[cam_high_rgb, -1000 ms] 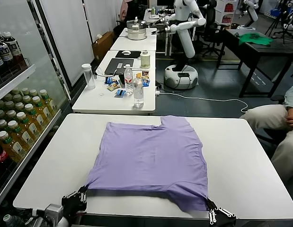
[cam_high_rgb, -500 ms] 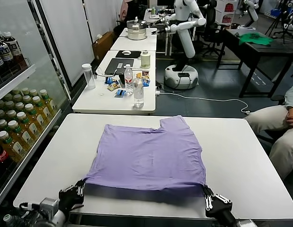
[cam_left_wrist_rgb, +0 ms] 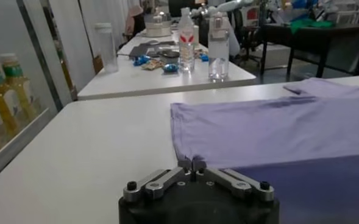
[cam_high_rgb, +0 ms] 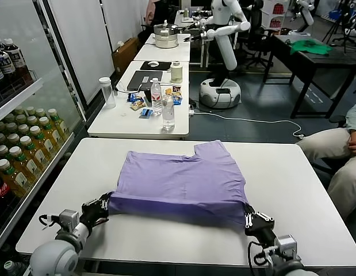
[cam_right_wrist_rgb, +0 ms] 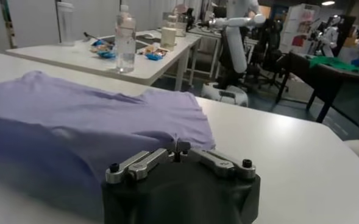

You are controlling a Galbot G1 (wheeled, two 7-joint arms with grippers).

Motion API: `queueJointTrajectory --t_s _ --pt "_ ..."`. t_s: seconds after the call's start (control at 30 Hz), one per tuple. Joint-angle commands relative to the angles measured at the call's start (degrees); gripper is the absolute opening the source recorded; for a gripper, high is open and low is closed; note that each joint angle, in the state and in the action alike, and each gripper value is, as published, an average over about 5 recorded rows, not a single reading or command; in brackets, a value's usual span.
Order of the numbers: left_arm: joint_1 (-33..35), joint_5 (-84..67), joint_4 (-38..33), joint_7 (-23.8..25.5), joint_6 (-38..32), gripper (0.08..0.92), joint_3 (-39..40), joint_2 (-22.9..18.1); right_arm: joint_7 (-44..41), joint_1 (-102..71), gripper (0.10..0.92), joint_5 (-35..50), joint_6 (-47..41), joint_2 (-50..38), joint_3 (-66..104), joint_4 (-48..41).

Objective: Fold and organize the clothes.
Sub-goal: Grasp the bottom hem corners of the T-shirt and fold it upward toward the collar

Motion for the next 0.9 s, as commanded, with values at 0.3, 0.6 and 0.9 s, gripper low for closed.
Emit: queueJointTrajectory --t_s 0.3,0.6,0.9 --pt "-10.76 4.86 12.03 2.45 -1.9 0.136 3.94 -2.39 -0.47 10.39 0.191 -1.7 -1.07 1.38 -3.56 -9.84" --pt "-5.55 4.78 7.37 0.96 -3.04 0.392 0.85 0.07 -0.45 14.48 0.44 -3.07 -0.96 3.09 -3.89 -12.02" --pt "7.66 -3.37 -4.66 -4.35 -0.51 0.652 -0.9 1.47 0.15 -1.24 0.7 -0.68 -3.14 0.47 2.86 -0.85"
